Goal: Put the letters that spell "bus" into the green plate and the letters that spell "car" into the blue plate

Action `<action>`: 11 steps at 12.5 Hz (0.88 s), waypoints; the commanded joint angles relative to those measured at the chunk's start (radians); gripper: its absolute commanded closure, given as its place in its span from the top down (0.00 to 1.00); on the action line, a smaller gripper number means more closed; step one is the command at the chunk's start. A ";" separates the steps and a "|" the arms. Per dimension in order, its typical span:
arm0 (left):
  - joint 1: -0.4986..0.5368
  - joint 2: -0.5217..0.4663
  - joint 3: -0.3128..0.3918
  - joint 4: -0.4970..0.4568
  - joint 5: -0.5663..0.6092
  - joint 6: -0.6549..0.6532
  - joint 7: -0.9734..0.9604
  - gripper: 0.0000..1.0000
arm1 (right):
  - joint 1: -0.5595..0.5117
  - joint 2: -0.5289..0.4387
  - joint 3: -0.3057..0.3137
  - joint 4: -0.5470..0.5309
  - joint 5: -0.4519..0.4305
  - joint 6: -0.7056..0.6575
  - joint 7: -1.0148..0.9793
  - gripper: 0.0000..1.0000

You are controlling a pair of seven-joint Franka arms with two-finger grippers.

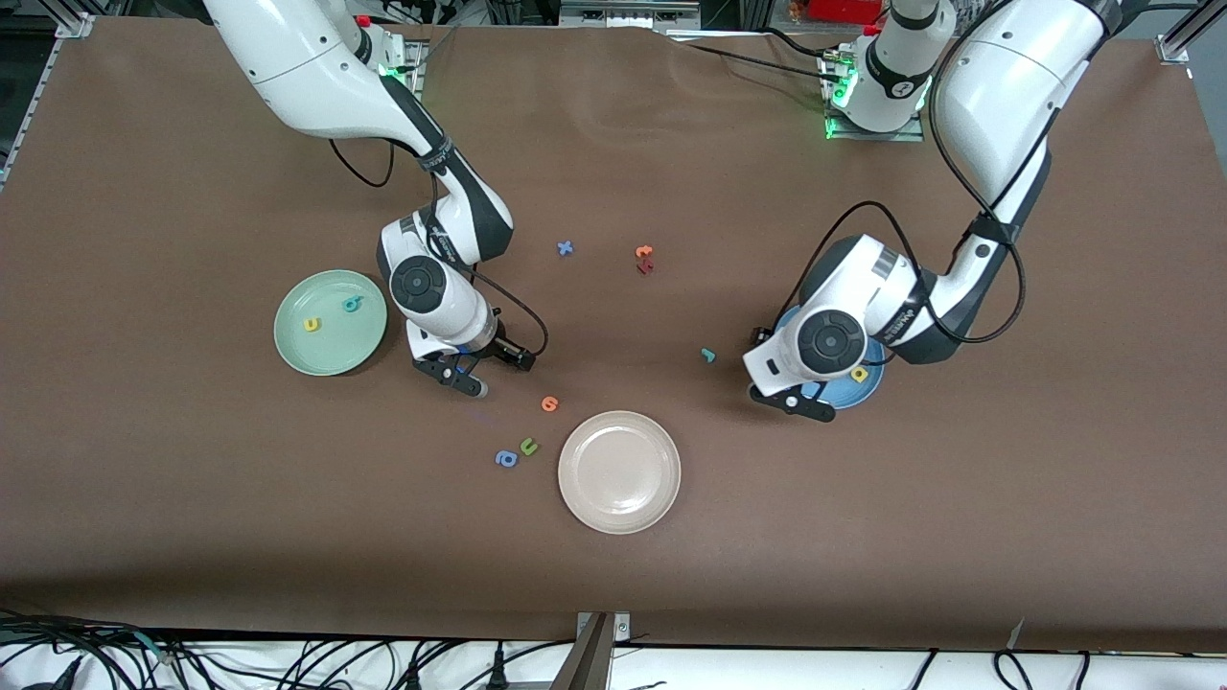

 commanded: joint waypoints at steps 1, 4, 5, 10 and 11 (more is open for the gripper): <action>-0.038 0.025 -0.001 0.001 -0.007 0.120 -0.003 1.00 | 0.009 0.005 0.004 -0.001 -0.017 0.000 0.034 0.82; -0.059 0.069 0.000 -0.013 0.006 0.223 -0.028 0.99 | 0.009 0.006 0.004 -0.004 -0.020 0.000 0.033 0.53; -0.059 0.075 0.000 -0.032 0.008 0.263 -0.047 0.94 | 0.009 0.006 0.004 -0.005 -0.020 -0.001 0.031 0.44; -0.137 0.103 0.003 -0.036 0.009 0.300 -0.231 0.86 | 0.009 -0.001 0.004 -0.004 -0.020 -0.007 0.030 0.16; -0.147 0.109 0.008 -0.042 0.011 0.331 -0.244 0.81 | 0.007 -0.012 0.003 -0.002 -0.020 -0.030 0.025 0.16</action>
